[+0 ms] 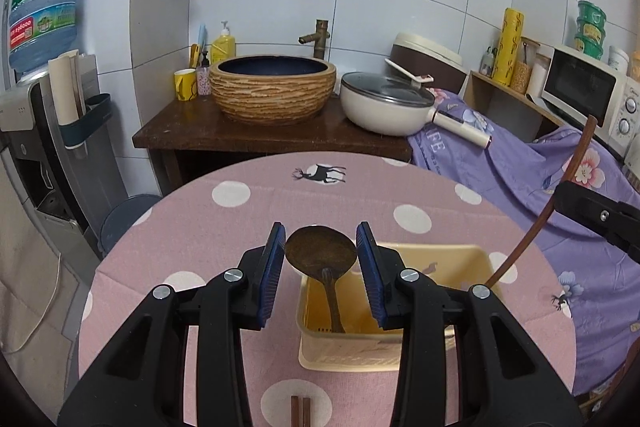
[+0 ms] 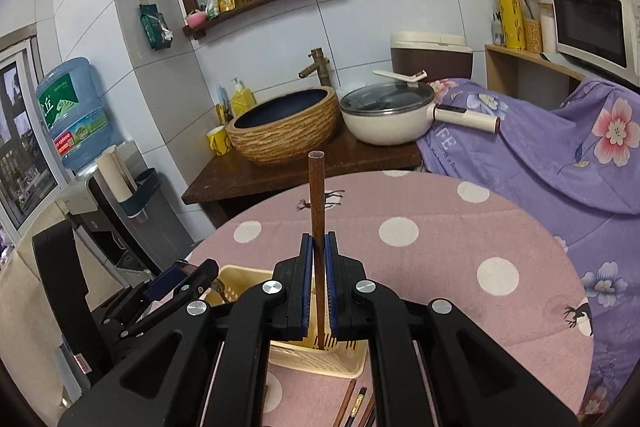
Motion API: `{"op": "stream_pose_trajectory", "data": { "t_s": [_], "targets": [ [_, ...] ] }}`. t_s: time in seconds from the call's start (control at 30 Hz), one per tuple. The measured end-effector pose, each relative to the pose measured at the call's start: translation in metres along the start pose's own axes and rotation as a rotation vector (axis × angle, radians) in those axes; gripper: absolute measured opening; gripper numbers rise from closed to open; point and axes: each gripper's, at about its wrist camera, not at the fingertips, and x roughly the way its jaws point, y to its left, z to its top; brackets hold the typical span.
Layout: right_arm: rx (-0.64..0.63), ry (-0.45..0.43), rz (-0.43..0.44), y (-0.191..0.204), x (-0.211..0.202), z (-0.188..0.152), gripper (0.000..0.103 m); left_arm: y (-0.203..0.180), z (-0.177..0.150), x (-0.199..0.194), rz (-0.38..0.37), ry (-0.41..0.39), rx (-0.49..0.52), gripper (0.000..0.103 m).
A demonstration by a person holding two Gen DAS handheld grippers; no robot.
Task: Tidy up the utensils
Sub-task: 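Carry spoon and chopstick to the cream holder and release both inside, then reach left tool to a brown chopstick while right tool reaches a black chopstick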
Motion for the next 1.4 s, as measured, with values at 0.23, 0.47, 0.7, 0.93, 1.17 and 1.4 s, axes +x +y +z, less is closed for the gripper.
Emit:
{"op": "stream_pose_trajectory", "data": {
  "t_s": [0.23,0.47,0.7,0.93,1.17,1.4],
  "targets": [
    [0.001,0.011,-0.001,0.0,0.006,-0.008,0.006,-0.012,-0.011,0.004,0.003,-0.005,0.057,0.038],
    [-0.018,0.005,-0.018,0.001,0.006,-0.01,0.006,-0.019,-0.014,0.007,0.006,-0.001,0.084,0.038],
    [-0.018,0.007,-0.025,0.001,0.007,-0.01,0.007,-0.028,-0.02,0.008,0.003,-0.004,0.127,0.038],
    [0.025,-0.023,-0.03,-0.01,0.002,-0.013,0.057,-0.028,-0.021,-0.009,0.0,-0.055,0.126,0.06],
    [0.014,-0.037,-0.049,-0.017,-0.014,-0.019,0.058,-0.019,-0.029,-0.045,0.014,-0.115,0.128,0.088],
    [-0.051,-0.033,-0.09,-0.018,-0.041,-0.047,0.063,0.001,-0.057,-0.075,0.012,-0.096,0.074,0.097]
  ]
}}
